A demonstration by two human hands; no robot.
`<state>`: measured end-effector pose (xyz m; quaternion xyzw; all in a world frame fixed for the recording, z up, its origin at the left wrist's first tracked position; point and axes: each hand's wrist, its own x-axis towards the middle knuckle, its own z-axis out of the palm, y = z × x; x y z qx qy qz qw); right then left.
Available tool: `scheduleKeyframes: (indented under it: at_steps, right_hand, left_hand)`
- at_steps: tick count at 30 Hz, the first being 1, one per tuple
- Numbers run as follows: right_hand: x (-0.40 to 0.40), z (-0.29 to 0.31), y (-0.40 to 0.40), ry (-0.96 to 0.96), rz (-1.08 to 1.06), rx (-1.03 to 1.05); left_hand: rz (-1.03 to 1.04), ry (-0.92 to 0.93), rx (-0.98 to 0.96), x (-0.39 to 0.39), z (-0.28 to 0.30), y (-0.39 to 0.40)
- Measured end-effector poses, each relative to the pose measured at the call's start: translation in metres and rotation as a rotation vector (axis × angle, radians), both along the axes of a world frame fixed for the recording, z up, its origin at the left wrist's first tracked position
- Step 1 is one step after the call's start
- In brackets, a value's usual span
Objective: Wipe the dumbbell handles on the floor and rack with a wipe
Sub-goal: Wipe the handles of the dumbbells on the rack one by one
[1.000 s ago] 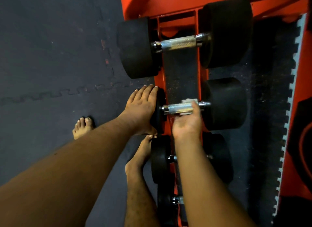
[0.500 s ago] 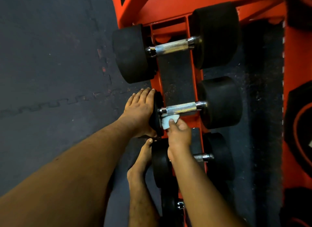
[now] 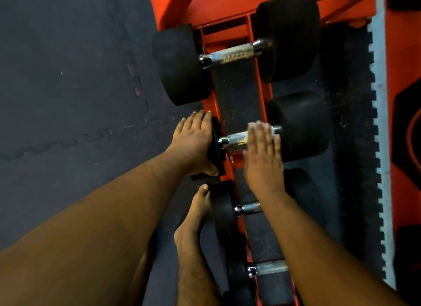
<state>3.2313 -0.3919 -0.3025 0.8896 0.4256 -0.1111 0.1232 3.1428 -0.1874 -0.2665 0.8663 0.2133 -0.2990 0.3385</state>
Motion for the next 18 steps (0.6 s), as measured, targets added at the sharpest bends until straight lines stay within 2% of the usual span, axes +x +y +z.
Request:
scheduleKeyframes:
  at_steps: [2,6,7,10,11,15,18]
  right_hand:
    - [-0.008,0.001,0.006,-0.013,-0.080,-0.028]
    - [-0.017,0.001,0.031,0.110,0.214,0.001]
    - [-0.007,0.004,0.032,0.097,0.212,-0.017]
    - [0.012,0.012,0.024,0.029,-0.035,-0.045]
    - [0.009,0.013,0.023,0.022,-0.059,-0.039]
    - [-0.015,0.009,0.038,0.187,0.129,0.062]
    - [-0.018,0.017,0.040,0.300,0.094,0.135]
  left_hand:
    - [-0.005,-0.005,0.006,-0.001,-0.001,-0.001]
    - [0.007,-0.040,0.017,-0.003,0.002,-0.005]
    - [0.010,-0.055,0.025,-0.005,0.002,-0.006]
    - [0.003,-0.102,0.056,-0.013,0.001,-0.011]
    - [0.006,-0.122,0.073,-0.017,0.001,-0.015]
    - [0.036,-0.150,0.130,-0.035,0.002,-0.036]
    - [0.027,-0.127,0.121,-0.053,0.014,-0.055]
